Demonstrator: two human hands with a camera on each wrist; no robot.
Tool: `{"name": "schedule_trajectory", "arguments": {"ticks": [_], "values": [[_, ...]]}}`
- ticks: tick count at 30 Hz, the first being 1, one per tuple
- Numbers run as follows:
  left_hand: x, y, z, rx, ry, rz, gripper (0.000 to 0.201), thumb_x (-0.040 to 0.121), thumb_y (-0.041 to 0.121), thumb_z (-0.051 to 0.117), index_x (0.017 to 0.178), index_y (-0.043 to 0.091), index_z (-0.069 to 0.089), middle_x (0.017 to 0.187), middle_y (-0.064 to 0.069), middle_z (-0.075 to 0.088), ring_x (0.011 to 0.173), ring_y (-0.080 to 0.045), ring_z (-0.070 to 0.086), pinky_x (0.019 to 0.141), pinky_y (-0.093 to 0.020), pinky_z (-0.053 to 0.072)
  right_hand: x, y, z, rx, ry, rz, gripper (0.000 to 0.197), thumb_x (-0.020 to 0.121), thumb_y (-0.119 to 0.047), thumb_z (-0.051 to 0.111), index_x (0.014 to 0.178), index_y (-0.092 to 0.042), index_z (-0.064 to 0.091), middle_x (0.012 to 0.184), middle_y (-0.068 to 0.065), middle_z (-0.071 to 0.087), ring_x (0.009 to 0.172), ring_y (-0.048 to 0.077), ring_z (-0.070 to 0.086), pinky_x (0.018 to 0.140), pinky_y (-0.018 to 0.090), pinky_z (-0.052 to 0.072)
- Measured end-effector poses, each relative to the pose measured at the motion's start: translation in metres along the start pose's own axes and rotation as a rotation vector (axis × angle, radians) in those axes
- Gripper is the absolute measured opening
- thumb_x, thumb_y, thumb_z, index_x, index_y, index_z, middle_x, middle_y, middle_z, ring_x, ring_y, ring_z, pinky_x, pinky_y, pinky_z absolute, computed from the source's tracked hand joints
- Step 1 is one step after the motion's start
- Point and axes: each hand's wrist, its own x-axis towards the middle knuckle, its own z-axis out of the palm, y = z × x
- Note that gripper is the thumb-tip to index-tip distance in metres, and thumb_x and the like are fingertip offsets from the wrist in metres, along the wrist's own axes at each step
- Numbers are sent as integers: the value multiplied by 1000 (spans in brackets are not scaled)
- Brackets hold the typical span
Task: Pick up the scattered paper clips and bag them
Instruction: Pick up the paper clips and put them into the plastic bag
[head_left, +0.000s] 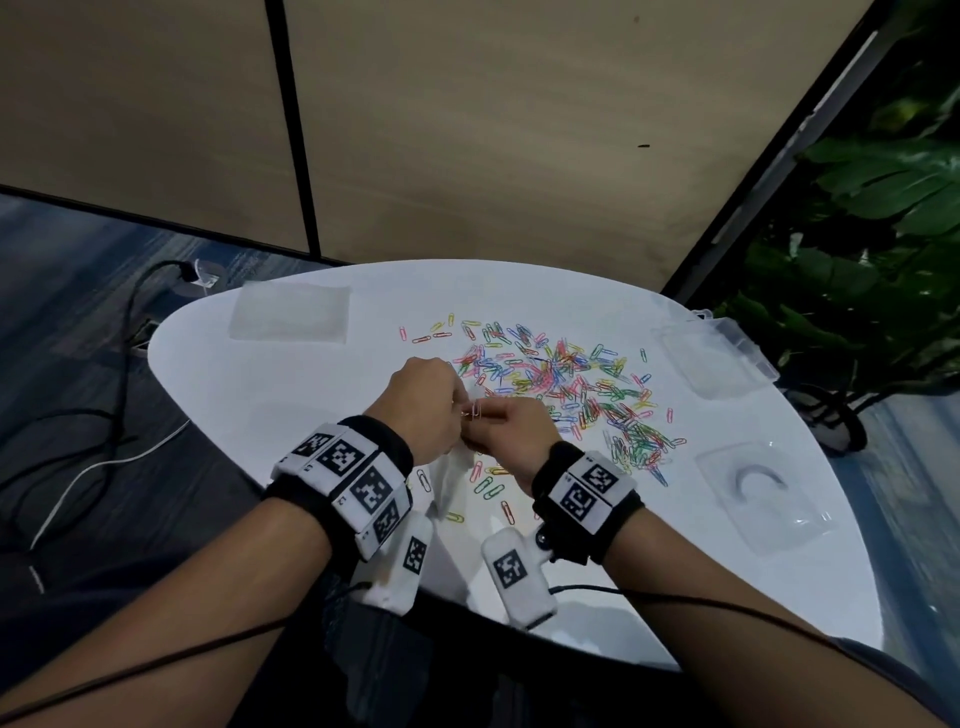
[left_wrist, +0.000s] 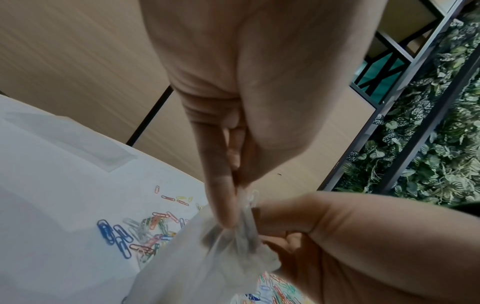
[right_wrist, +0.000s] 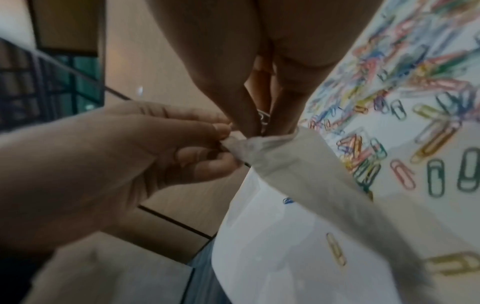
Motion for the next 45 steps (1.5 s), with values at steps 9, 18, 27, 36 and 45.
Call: {"name": "schedule_trajectory", "arguments": {"ticks": [9, 18, 27, 36, 45], "values": [[0, -3, -3, 17, 0, 21, 25, 92, 2, 54, 93, 11, 78, 83, -13, 74, 71, -26, 75, 76, -37, 63, -6, -10, 5, -481, 37, -191, 25, 85, -1, 57, 95, -11, 77, 73, 1, 68, 59, 8, 53, 48, 5, 34], [0, -3, -3, 21, -12, 20, 28, 90, 2, 52, 86, 12, 78, 79, -11, 74, 70, -24, 75, 77, -36, 62, -8, -12, 3, -620, -18, -238, 30, 85, 3, 51, 96, -9, 76, 85, 8, 69, 73, 20, 58, 62, 15, 37], [4, -7, -9, -14, 3, -25, 21, 95, 4, 55, 102, 9, 74, 84, -12, 74, 64, -24, 76, 75, -36, 64, -2, -13, -30, -140, -114, -230, 31, 89, 7, 49, 92, -11, 74, 86, 8, 74, 75, 23, 69, 70, 33, 59], [3, -10, -14, 45, -20, -53, 28, 91, -3, 59, 114, 6, 73, 109, -15, 72, 89, -31, 73, 85, -40, 61, 31, 93, -96, -995, -22, 588, 115, 63, -41, 88, 151, -19, 19, 158, 20, 10, 131, 38, 48, 103, 45, 47], [5, -17, -15, 55, 1, -59, 28, 91, 0, 57, 113, 9, 73, 110, -15, 71, 90, -32, 72, 86, -39, 60, 61, 98, -66, -971, 113, 61, 70, 86, -30, 69, 147, -28, 36, 154, 11, 22, 130, 36, 44, 105, 42, 45]]}}
